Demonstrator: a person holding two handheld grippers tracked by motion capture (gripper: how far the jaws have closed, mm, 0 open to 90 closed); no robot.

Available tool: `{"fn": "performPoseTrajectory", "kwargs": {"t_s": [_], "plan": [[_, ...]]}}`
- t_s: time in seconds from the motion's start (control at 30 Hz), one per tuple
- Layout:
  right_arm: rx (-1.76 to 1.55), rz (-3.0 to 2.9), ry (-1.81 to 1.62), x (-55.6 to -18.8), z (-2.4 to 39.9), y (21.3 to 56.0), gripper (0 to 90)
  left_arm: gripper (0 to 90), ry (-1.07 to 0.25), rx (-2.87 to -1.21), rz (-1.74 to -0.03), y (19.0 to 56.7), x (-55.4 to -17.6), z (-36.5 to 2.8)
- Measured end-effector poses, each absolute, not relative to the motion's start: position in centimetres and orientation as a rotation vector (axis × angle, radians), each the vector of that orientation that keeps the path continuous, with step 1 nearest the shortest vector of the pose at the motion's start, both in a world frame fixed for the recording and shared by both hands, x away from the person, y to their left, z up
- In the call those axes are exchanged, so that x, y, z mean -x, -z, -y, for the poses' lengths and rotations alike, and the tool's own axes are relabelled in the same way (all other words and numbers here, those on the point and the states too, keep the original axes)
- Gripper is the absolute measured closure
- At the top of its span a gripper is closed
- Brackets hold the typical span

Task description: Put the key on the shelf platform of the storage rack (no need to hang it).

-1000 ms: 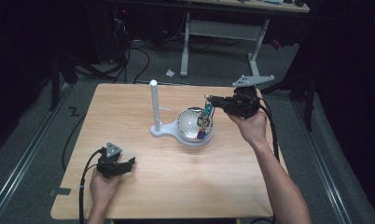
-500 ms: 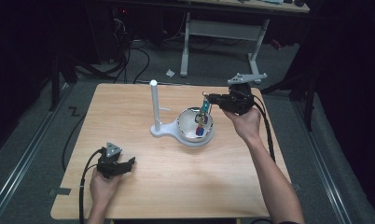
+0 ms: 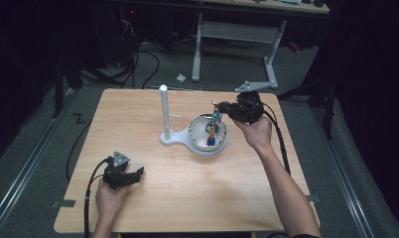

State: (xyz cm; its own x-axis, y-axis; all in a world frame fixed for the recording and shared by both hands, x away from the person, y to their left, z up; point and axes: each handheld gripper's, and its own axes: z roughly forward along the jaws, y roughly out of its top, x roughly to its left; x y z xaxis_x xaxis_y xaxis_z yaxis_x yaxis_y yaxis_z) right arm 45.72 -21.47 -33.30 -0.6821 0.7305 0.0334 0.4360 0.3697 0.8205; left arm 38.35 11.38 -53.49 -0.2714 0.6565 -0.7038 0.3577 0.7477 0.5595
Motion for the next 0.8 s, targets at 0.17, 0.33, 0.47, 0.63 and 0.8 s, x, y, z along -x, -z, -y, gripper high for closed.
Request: {"fn": "performPoseTrajectory", "kwargs": {"t_s": [0.17, 0.33, 0.47, 0.63, 0.8], "plan": [[-1.030, -2.319, -1.214, -46.0, 21.1, 34.4, 84.3, 31.9, -0.352, -0.776, -1.891, 53.5, -38.3, -11.4], [-1.039, -2.343, -1.208, -46.1, 20.8, 35.5, 84.2, 31.9, -0.352, -0.778, -1.890, 53.5, -38.3, -11.4], [-1.041, -2.359, -1.208, -46.1, 20.6, 36.4, 84.2, 31.9, -0.350, -0.772, -1.893, 53.5, -38.4, -11.3], [-1.041, -2.369, -1.197, -46.2, 20.5, 37.1, 84.2, 31.9, -0.350, -0.774, -1.892, 53.5, -38.4, -11.3], [-1.043, -2.378, -1.188, -46.2, 20.4, 37.6, 84.2, 31.9, -0.351, -0.773, -1.892, 53.5, -38.4, -11.3]]}}
